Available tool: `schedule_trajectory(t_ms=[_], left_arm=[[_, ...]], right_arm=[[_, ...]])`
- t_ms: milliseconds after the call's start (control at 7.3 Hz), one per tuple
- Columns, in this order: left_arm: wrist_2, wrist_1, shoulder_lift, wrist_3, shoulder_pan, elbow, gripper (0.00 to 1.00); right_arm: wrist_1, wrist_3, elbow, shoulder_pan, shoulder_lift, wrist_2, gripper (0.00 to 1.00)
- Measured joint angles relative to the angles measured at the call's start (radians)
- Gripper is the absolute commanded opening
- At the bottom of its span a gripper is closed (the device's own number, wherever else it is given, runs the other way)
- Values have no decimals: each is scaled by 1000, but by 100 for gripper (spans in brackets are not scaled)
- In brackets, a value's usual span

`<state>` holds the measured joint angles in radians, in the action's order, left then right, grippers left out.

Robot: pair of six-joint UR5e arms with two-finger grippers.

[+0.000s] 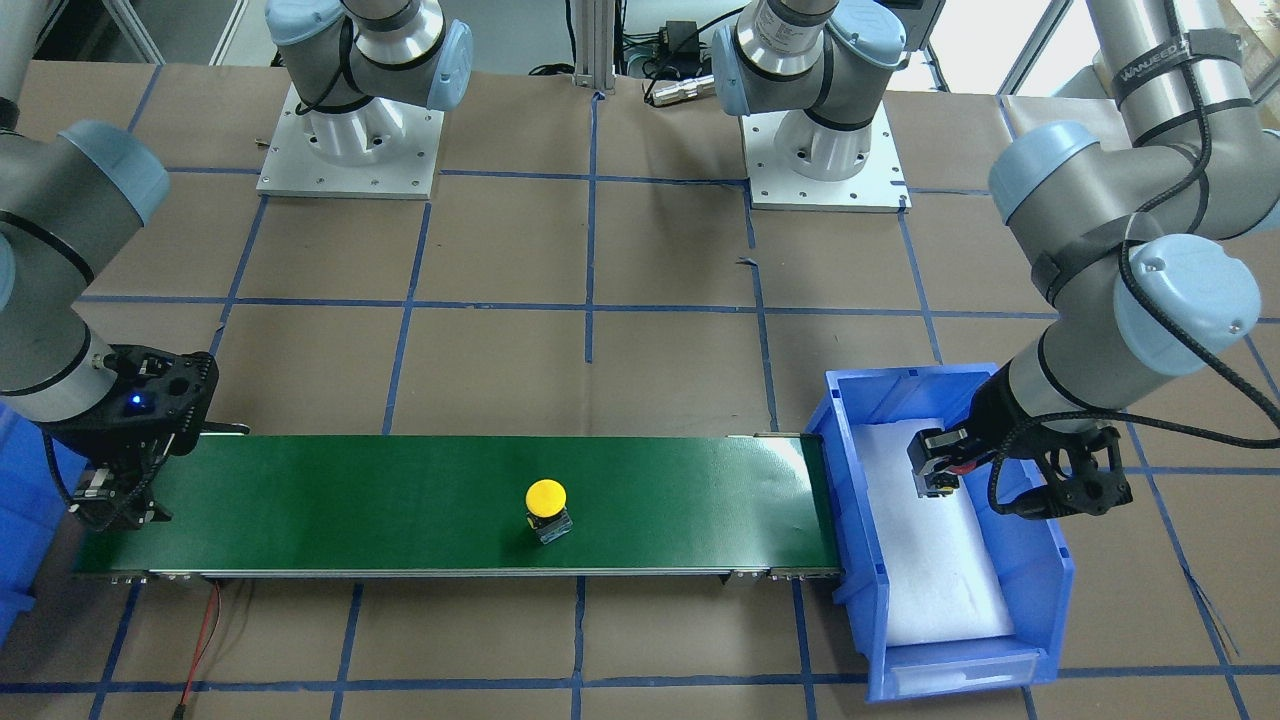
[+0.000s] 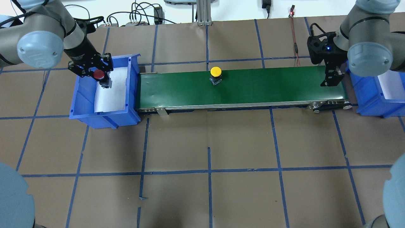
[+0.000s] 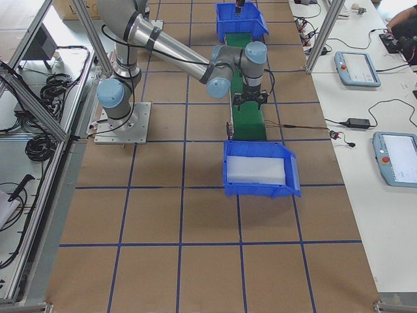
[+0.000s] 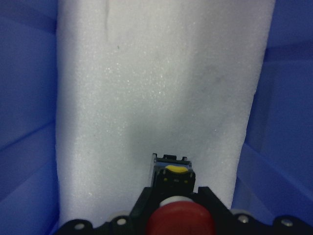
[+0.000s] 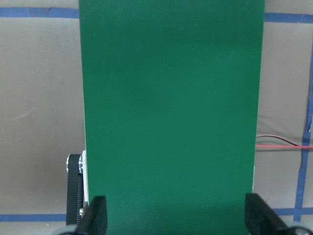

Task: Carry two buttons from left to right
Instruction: 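Lift the red button with the left gripper and carry it onto the belt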

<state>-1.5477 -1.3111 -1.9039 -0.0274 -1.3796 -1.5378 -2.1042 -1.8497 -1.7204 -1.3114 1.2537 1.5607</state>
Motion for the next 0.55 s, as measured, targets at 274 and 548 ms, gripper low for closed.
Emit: schedule_trajectory(t_ms=[274,548], left_arm=[[-1,-92,35,-70,-46,57,13],[-1,-90,38,-171,-123,75,13]], right_arm=[[1,-8,2,-16,-7,5,100],[0,-12,3,-24,-16,6,100]])
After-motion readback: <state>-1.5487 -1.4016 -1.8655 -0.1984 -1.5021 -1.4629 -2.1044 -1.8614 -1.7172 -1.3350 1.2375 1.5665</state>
